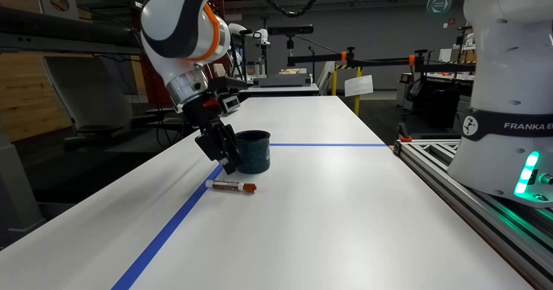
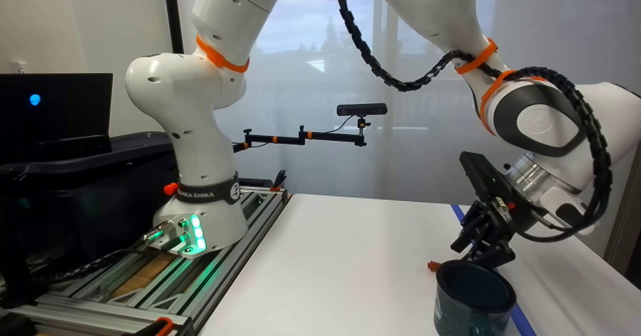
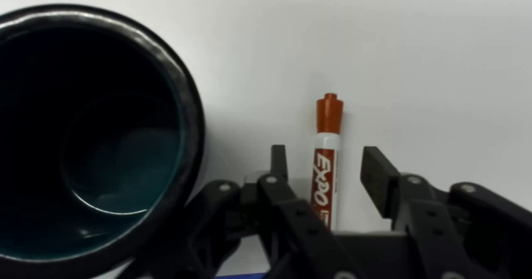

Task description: Take the red marker out of the mug.

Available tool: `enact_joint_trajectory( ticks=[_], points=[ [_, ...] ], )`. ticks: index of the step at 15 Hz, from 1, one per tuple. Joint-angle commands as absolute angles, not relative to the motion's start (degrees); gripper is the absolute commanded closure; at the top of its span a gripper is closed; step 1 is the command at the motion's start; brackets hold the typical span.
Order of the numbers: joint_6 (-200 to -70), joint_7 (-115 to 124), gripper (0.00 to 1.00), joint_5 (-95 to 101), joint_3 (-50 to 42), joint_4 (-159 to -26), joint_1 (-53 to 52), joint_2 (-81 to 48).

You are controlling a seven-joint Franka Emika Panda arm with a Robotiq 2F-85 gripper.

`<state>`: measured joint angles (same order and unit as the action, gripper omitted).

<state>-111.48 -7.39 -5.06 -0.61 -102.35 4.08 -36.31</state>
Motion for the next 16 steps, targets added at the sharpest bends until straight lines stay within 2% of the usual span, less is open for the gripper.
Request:
enact_joint_trajectory(
  ticks=[1,3,4,8,14,16],
  points=[
    [-111.4,-8.7,0.19,-5.4,0.4,-104.1,4.5,-32.8],
    [-112.0,-8.7,0.03,-5.4,0.5,-105.0,4.3,-31.0],
    [-112.0,-8.4,0.0,-5.4,0.6,-105.3,4.2,-30.0],
    [-115.7,-7.3,0.0,-5.7,0.2,-107.5,4.0,-25.8],
    [-128.9,-7.6,0.0,-4.8,-0.1,-114.6,3.8,-18.4],
    [-128.7,-7.7,0.0,-5.7,0.0,-114.8,4.2,-17.7]
  ],
)
